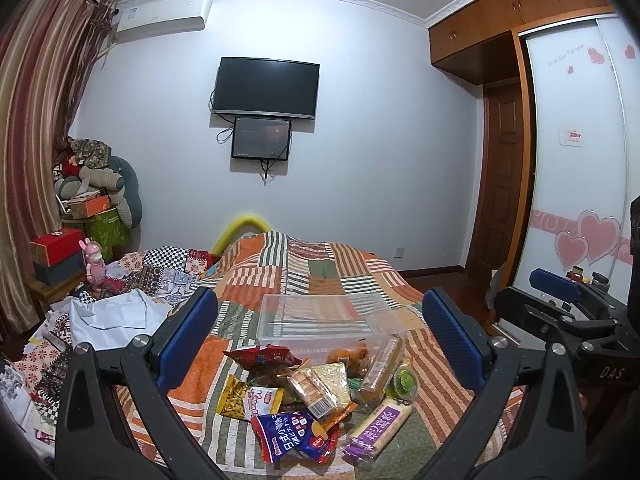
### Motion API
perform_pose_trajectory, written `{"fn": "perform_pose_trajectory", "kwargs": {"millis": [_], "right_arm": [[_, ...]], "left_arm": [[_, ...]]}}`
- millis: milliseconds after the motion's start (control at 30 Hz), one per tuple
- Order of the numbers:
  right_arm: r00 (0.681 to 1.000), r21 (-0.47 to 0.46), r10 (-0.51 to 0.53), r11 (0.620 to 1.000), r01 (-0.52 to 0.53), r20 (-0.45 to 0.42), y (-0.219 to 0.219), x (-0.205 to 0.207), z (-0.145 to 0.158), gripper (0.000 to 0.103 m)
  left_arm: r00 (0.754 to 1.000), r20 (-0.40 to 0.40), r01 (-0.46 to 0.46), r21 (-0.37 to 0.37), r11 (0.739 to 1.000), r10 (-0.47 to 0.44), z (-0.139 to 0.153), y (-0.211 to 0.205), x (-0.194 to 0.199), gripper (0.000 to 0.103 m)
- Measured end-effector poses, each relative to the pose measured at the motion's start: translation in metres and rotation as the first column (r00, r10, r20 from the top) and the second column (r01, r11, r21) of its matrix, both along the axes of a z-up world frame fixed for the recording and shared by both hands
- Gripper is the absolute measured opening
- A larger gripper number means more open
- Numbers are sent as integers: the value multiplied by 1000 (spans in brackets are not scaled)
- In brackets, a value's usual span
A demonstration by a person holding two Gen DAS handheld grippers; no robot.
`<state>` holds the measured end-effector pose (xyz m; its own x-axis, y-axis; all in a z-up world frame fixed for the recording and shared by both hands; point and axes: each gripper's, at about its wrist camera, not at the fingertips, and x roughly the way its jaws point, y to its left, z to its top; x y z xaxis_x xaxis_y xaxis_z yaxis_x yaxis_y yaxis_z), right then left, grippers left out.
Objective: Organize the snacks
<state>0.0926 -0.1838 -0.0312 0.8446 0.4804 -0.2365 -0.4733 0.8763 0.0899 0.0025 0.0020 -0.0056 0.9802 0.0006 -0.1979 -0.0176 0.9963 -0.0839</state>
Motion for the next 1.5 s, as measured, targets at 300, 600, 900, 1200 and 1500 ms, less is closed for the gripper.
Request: {"fn": "perform_pose_trajectory", "kwargs": {"millis": [300,600,900,1200,1500], "right_arm": [[1000,-1,-2,1000,2,-3,1,1,-1,103],[999,-5,-16,1000,16,-28,-1,11,-10,103],[993,-30,-47,999,44,-107,-1,38,-27,103],[963,-41,-33,999,23,-267,0,77,-61,93],[925,-75,-29,997,0,-378,5,106,-92,78]], "left_arm": [[1000,-7,0,-20,1000,0,-2,2,1,103],[1000,-29,11,-22,1000,-11,-8,2,10,103],[996,-80,25,-8,1000,-25,-21,16,37,103],[978,-209,12,5,1000,-11,-52,39,77,98],[922,-388,-15,-15,1000,8,-96,62,126,85]]}}
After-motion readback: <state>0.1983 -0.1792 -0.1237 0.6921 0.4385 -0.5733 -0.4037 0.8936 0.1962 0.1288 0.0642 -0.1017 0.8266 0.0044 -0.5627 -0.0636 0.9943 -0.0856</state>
